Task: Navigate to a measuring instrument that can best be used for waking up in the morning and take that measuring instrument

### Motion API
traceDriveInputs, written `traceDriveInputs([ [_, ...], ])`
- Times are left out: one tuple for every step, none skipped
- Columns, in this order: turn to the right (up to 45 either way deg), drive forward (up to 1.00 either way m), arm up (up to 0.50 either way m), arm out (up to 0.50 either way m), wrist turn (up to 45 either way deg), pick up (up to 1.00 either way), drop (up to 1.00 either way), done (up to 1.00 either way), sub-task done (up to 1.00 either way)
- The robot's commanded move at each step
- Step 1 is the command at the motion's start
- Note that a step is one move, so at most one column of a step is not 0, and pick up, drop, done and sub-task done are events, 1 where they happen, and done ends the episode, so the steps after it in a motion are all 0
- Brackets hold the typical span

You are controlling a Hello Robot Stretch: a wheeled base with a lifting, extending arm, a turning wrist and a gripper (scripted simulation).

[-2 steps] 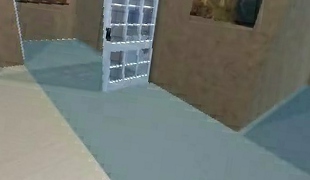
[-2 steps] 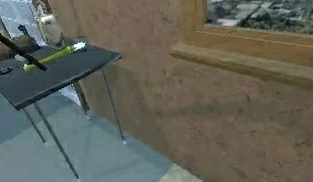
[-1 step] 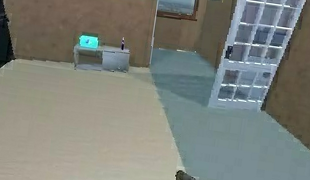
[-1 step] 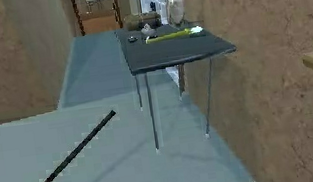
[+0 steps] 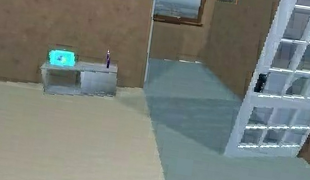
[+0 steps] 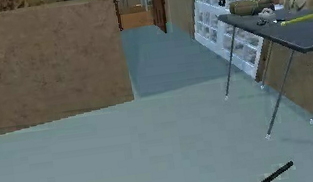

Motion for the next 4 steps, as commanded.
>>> traceDriveInputs([
  [0.0,1.00,0.00,0.00,0.0,0.00,0.00,0.00,0.00],
  [0.0,0.90,0.00,0.00,0.0,0.00,0.00,0.00,0.00],
  [30.0,0.00,0.00,0.00,0.0,0.00,0.00,0.00,0.00],
  [0.0,0.60,0.00,0.00,0.0,0.00,0.00,0.00,0.00],
])
